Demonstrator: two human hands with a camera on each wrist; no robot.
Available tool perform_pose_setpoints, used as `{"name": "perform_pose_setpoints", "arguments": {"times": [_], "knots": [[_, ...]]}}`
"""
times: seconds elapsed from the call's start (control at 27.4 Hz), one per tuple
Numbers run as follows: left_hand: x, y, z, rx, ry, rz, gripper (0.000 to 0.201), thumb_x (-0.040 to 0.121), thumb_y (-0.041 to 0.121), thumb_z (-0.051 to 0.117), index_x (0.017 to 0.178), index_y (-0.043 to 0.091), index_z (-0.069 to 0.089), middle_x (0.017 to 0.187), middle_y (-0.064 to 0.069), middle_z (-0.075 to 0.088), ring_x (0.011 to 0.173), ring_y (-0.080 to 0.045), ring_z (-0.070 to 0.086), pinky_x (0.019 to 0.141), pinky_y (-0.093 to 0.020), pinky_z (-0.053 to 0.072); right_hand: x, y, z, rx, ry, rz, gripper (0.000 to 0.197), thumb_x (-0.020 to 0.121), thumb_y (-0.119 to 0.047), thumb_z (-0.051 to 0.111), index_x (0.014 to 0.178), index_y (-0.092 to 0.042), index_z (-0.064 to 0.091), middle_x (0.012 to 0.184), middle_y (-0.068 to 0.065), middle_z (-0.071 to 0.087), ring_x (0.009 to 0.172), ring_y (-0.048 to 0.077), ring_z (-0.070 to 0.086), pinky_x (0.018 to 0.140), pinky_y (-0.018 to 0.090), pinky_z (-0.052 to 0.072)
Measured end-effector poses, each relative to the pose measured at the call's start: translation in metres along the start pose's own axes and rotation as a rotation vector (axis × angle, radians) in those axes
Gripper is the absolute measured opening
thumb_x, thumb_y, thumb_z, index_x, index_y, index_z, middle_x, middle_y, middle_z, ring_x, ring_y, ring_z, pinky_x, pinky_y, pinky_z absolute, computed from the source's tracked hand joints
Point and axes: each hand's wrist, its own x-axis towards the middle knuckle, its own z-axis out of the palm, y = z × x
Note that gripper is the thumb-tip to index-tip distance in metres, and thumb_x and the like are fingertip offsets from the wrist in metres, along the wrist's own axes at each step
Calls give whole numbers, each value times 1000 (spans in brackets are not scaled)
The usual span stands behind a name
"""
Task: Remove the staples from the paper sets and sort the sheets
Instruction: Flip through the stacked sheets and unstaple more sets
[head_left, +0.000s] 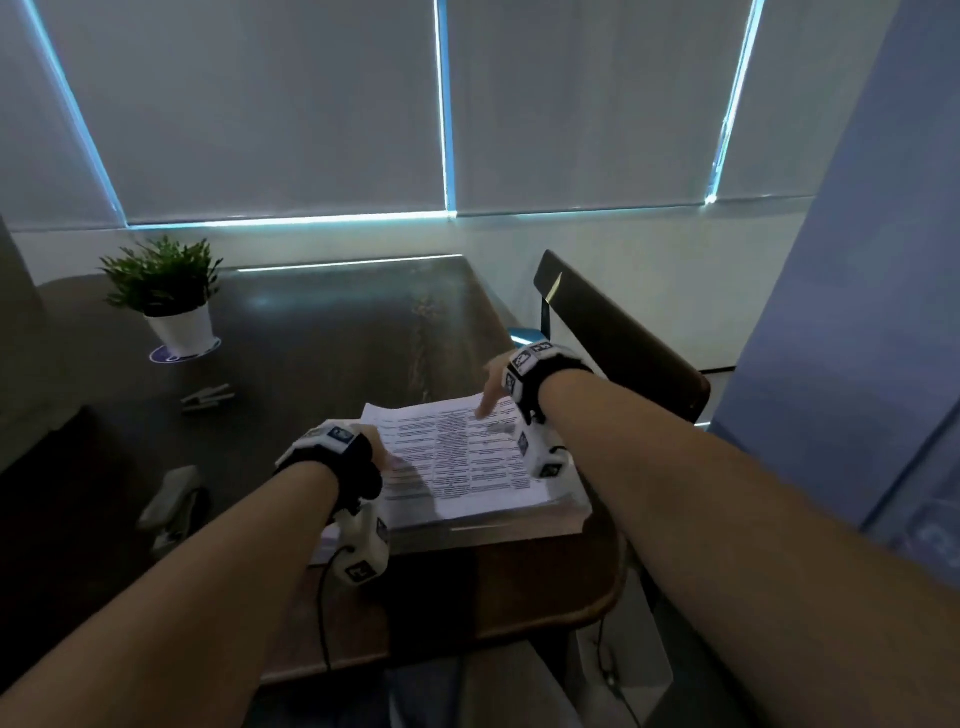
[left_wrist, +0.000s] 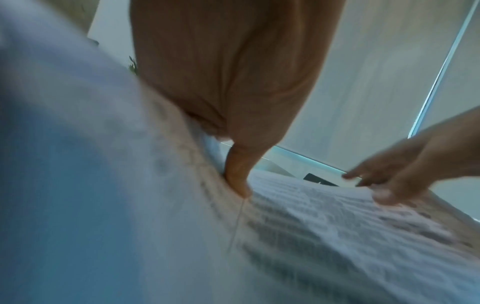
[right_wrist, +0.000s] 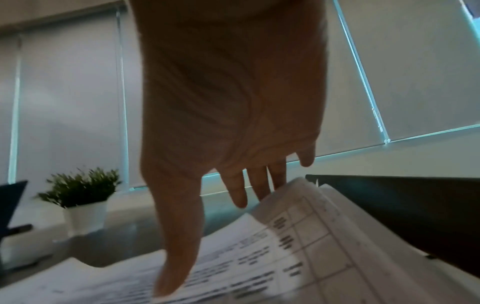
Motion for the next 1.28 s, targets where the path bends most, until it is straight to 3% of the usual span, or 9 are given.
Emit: {"name": "perform_pose_setpoints", "arguments": {"times": [0.15,0.29,0.4,0.55,0.73,0.8,0.99,1.1,1.28], "knots": [[1,6,-25,46,-44,-53,20,72,39,76,76,21,71,64,5,67,55,-12,63,59,-27,50,15,1,-1,30,-350,175,85,53,-50,93,123,-14,60,117,9,66,103,33,63,95,50,51],[5,15,-37,7,-86,-52,20,77,23,76,61,20,64,72,-6,70,70,-21,67,73,-39,55,27,-4,-4,19,-647,264,38,83,-37,77,100,-8,58,115,12,64,111,31,59,109,46,41],[24,5,-30,8,-80,-65,24,77,27,76,63,19,58,91,-3,63,67,-16,59,76,-34,52,37,-10,-6,-95,-635,202,56,82,-40,77,120,-2,63,125,14,65,114,33,60,109,45,42],[44,-6,-31,-81,-148,-120,23,48,29,88,63,19,74,83,-6,73,78,-28,69,79,-45,57,35,-17,-6,-151,-571,157,51,77,-39,82,110,-5,62,110,15,66,103,34,61,98,44,49],[40,-4,-32,-131,-187,-131,19,51,19,82,69,13,77,87,-13,74,83,-33,70,82,-51,55,15,-23,-6,-232,-414,72,36,86,-39,73,99,-9,60,84,5,62,75,24,60,67,35,51],[44,-2,-30,-134,-212,-136,17,47,17,79,64,15,76,84,-12,74,83,-31,71,83,-50,56,13,-20,-5,-246,-416,67,34,84,-40,75,88,-10,59,84,5,62,76,24,60,71,36,52],[34,-2,-35,-119,-174,-143,15,52,23,88,60,20,75,80,-10,74,78,-30,71,77,-49,57,15,-27,-8,-298,-434,43,67,80,-40,79,135,-12,53,123,7,63,89,24,62,65,32,53],[32,2,-34,-107,-175,-127,17,63,21,84,74,12,76,76,-12,74,76,-30,72,78,-50,57,11,-29,-10,-317,-407,18,28,90,-38,69,97,-11,64,89,2,67,70,16,61,53,25,50],[39,-1,-27,-75,-230,-146,25,59,24,83,78,9,76,79,-14,74,75,-31,72,77,-49,57,17,-35,-23,-165,-502,114,41,74,-39,84,100,-10,73,102,11,75,88,28,67,91,40,54]]}}
